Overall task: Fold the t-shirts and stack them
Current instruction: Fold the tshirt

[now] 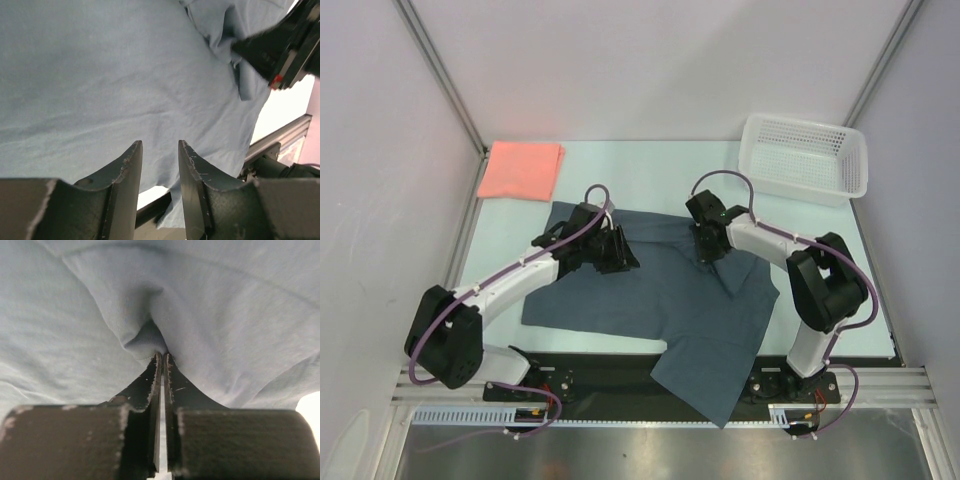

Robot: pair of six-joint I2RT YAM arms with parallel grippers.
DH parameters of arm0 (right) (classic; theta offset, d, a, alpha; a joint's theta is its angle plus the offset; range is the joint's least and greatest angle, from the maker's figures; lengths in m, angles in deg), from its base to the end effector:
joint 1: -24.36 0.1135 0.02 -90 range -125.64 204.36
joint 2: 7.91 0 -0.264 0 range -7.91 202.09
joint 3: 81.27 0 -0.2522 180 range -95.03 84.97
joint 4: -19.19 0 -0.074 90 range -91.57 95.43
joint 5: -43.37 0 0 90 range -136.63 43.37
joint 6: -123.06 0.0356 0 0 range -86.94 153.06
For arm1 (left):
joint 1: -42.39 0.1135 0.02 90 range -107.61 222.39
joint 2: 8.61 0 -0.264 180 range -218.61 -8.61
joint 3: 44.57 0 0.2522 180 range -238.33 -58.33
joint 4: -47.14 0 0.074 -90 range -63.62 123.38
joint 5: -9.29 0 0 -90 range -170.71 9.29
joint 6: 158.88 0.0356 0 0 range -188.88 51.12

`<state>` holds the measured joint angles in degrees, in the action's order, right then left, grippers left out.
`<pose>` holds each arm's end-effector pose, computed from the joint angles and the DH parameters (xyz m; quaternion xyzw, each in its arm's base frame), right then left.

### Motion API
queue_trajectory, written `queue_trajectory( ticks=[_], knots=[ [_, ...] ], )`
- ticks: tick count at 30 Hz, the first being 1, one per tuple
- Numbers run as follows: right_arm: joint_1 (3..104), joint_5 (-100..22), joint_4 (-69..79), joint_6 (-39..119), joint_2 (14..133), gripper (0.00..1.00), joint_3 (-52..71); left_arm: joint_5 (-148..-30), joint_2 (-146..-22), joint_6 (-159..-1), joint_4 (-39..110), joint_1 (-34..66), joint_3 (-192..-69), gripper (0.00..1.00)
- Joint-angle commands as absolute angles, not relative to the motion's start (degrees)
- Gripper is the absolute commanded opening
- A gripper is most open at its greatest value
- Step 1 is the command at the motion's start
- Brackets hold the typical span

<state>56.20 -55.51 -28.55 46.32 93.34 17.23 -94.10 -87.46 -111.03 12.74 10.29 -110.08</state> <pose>0.3008 0.1803 0.1863 -0.1429 0.9674 0.0045 0.2088 0.2391 -0.1597 0.2339 -0.0393 0.9265 -0.3028 0.2198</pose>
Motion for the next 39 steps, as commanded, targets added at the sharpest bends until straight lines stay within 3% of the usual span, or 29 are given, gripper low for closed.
queue_trajectory(
  ticks=[1, 9, 10, 12, 13, 17, 21, 27, 30, 34, 39],
  knots=[
    [55.21, -59.19, -26.3, 45.54, 94.21, 0.0, 13.26, -96.97, -85.34, -113.09, 15.18, 10.31, -108.7, 0.4],
    [51.08, -60.25, -26.21, 41.15, 98.69, 0.02, 5.01, -100.93, -87.35, -119.15, 24.76, 8.55, -103.59, 0.4],
    [50.04, -60.25, -26.82, 41.15, 99.4, 0.14, 4.04, -100.84, -88.05, -119.24, 25.55, 8.11, -104.72, 0.4],
    [48.8, -59.56, -28.5, 41.84, 100.45, 0.23, 2.19, -101.02, -91.39, -118.81, 26.09, 6.54, -106.83, 0.42],
    [47.75, -59.03, -28.67, 42.02, 100.28, 0.35, 1.22, -101.63, -92.71, -118.46, 27.39, 6.0, -109.02, 0.43],
    [44.15, -53.78, -31.31, 45.36, 97.04, 0.51, -0.63, -103.29, -102.44, -120.2, 35.12, 3.81, -114.13, 0.45],
    [39.14, -43.31, -30.53, 50.28, 89.05, 0.53, 7.16, -104.36, -110.44, -125.56, 44.88, 2.31, -117.39, 0.4],
    [34.39, -36.17, -23.85, 52.92, 74.72, 0.52, 23.79, -100.16, -116.88, -131.72, 52.89, -0.77, -121.52, 0.49],
    [33.24, -33.62, -19.28, 55.9, 70.67, 0.5, 30.63, -95.94, -119.34, -130.41, 59.04, -2.0, -121.78, 0.48],
    [32.97, -32.3, -15.85, 56.62, 68.2, 0.49, 34.35, -95.13, -124.18, -130.76, 59.74, -2.0, -124.42, 0.4],
    [32.45, -33.27, -15.59, 56.09, 66.89, 0.48, 35.66, -95.57, -127.0, -131.03, 59.49, -2.09, -125.04, 0.39]
  ],
)
